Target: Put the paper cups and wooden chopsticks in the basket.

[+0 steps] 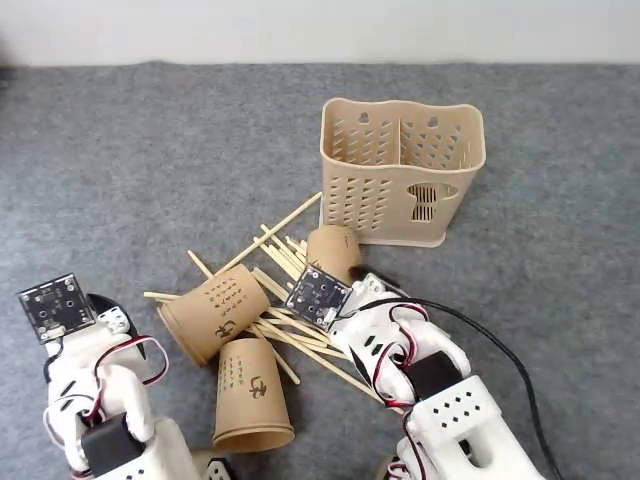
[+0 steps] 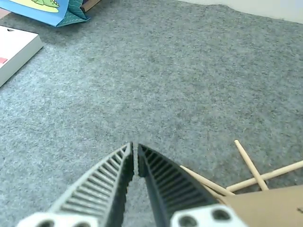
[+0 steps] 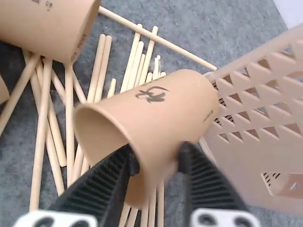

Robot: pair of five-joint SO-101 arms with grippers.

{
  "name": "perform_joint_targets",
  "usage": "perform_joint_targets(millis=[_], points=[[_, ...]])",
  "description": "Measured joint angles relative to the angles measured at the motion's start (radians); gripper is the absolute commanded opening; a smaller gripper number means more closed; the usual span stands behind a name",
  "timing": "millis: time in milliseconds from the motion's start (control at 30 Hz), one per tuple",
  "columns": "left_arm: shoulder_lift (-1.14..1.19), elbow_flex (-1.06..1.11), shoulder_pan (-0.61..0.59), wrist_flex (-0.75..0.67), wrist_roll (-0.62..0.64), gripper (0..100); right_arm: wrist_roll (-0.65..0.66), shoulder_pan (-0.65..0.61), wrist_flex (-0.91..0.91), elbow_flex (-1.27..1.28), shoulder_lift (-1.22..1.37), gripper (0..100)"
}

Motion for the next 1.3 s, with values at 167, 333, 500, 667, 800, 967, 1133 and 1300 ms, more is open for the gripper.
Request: perform_joint_targets(millis=[167, 333, 500, 667, 800, 967, 1133, 1300], points=[[0.000, 0.000, 0.000, 0.000, 0.000, 2, 0.000, 0.040, 0.058, -0.034, 0.002, 1.0], [0.000, 0.000, 0.000, 0.000, 0.000, 2, 0.000, 0.087, 0.247, -0.210, 0.002, 1.0], [0.000, 0.000, 0.000, 0.000, 0.000, 2, 0.000, 0.129, 0.453, -0.391, 0.002, 1.0], [0.000, 0.000, 0.000, 0.000, 0.000, 2, 0.003, 0.218, 0.666, -0.585, 0.000, 1.0], [0.000, 0.000, 0.000, 0.000, 0.000, 2, 0.026, 0.307, 0.799, -0.667, 0.000, 1.0], [0.000, 0.000, 0.000, 0.000, 0.000, 2, 0.071, 0.420, 0.901, -0.678, 0.000, 1.0], [0.000, 0.000, 0.000, 0.000, 0.000, 2, 0.074, 0.528, 0.934, -0.680, 0.063, 1.0], [0.000, 0.018, 0.000, 0.000, 0.000, 2, 0.074, 0.644, 0.934, -0.726, 0.275, 1.0]])
